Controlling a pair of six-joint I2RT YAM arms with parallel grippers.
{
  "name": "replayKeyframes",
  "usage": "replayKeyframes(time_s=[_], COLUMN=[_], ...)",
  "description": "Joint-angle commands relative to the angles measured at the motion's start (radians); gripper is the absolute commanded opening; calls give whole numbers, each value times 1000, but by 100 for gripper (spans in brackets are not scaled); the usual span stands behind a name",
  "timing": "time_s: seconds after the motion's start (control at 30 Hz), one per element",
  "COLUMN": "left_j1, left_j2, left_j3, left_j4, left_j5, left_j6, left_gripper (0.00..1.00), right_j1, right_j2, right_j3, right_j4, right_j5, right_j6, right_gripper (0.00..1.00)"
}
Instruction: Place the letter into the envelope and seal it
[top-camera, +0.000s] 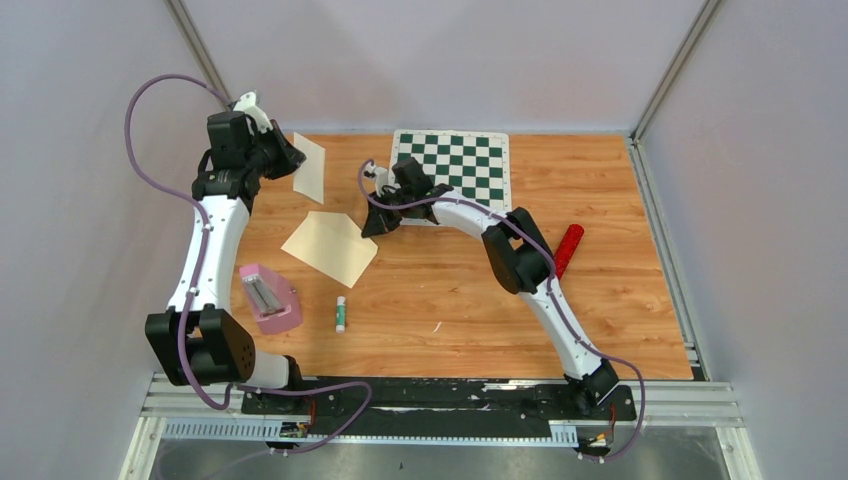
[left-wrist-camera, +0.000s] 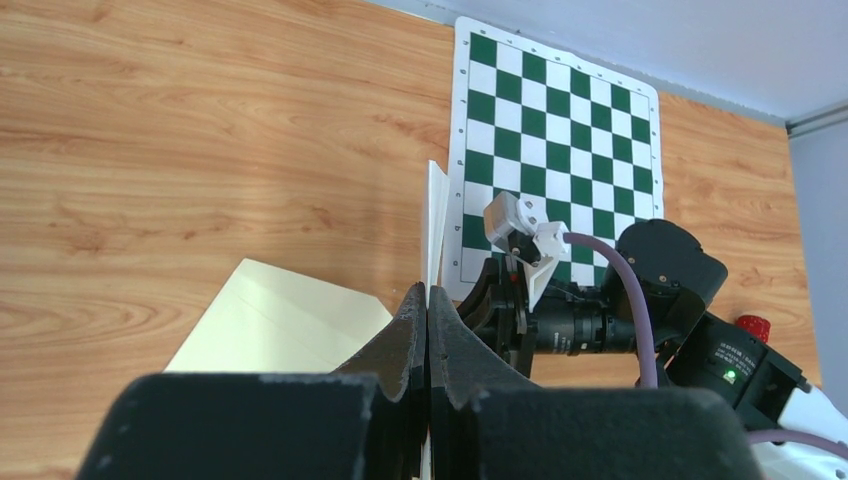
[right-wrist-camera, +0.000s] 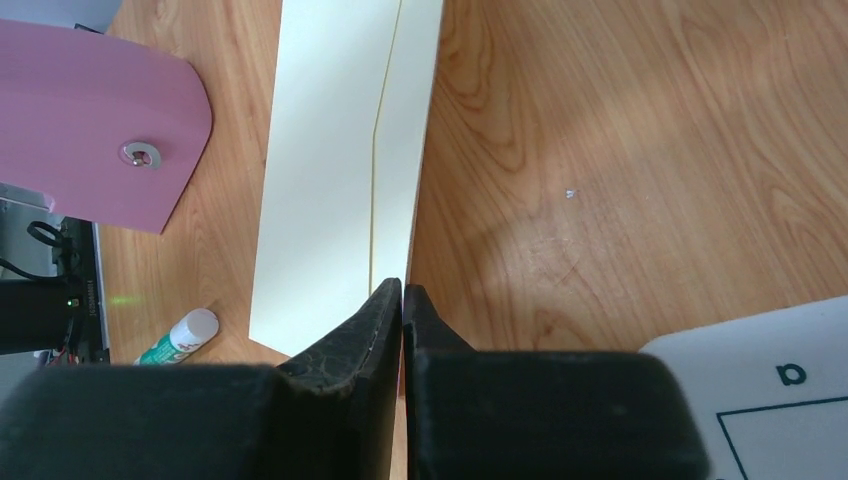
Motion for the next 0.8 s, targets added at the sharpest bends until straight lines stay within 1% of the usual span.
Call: replayKeyframes(time_s=[0.0, 0.03, 0.2, 0.3, 0.4, 0.5, 0.67, 0.77], left_j1=[11, 11, 11, 11, 12, 12, -2, -25], left_j2=[-6, -5, 12, 33, 67, 104, 188, 225], left_j3=[27, 27, 47, 64, 82, 115, 164, 201], left_j4=[25, 24, 21, 31, 46, 62, 89, 89], left_j5=[11, 13, 32, 35, 52, 99, 146, 148], left_j6=[21, 23, 30, 35, 33, 11, -28, -22], left_gripper=[0, 0, 0, 0, 0, 0, 0, 0], right_j1=[9, 9, -10, -40, -76, -103, -156, -175], right_j2=[-8, -11, -66, -157, -278, -411, -594, -668], right_j3=[13, 12, 11, -53, -166, -310, -527, -638], right_j4=[59, 60, 29, 9, -10, -24, -30, -29], right_j5=[-45, -45, -26, 27, 94, 174, 346, 461], right_j6=[8, 8, 7, 11, 37, 54, 67, 121], right_gripper=[4, 0, 0, 0, 0, 0, 0, 0])
